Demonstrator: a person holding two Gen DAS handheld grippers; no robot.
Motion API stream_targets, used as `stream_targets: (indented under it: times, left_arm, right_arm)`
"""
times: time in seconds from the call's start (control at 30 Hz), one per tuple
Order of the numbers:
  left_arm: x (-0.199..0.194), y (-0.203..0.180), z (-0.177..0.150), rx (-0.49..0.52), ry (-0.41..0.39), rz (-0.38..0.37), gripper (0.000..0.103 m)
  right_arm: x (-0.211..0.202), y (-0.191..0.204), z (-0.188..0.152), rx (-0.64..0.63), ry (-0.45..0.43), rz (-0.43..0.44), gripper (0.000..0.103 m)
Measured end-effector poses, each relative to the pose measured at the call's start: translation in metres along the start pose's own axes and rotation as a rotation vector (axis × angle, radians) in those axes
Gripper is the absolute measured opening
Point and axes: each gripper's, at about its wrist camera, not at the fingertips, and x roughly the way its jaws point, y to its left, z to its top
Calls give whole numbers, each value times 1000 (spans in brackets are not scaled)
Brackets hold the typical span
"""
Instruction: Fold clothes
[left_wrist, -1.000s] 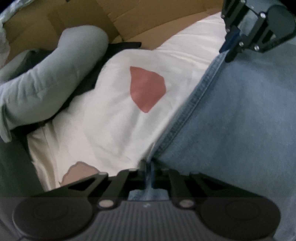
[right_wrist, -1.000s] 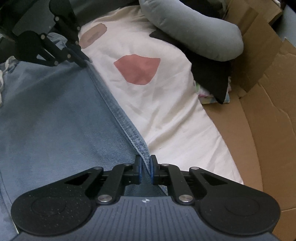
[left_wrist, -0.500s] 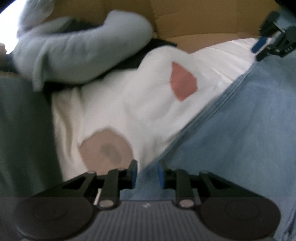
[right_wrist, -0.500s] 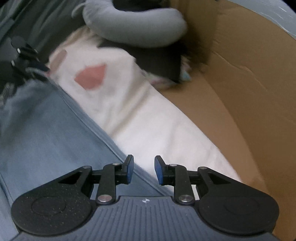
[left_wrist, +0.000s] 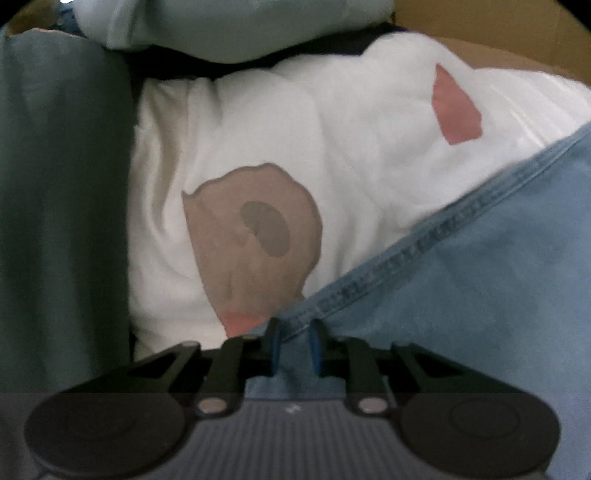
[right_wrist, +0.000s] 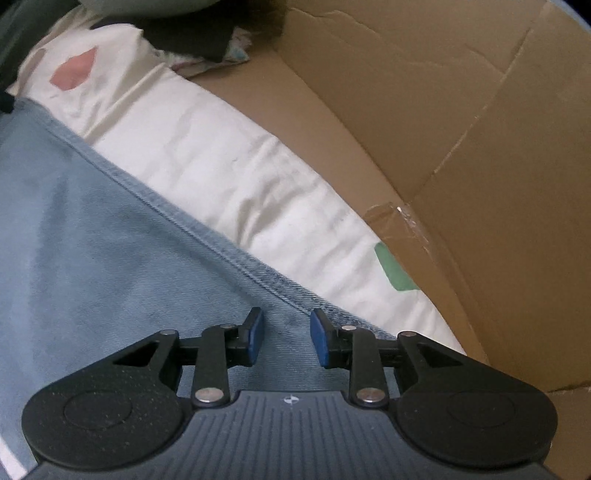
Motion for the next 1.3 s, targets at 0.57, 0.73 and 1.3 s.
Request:
stream_targets:
  times: [0.57, 0.73, 1.3]
  left_arm:
    - [-44, 17, -18, -323, -124, -131, 21]
    - [-37, -8, -23, -385, -106, -210, 32]
    - [-3, -33, 11, -490, -35, -117, 39]
  right_arm:
    - [-22, -29, -12, 398, -58, -25, 40]
    - [-21, -44, -42, 557, -41, 3, 42]
    - [13, -40, -31, 601, -75, -67, 67]
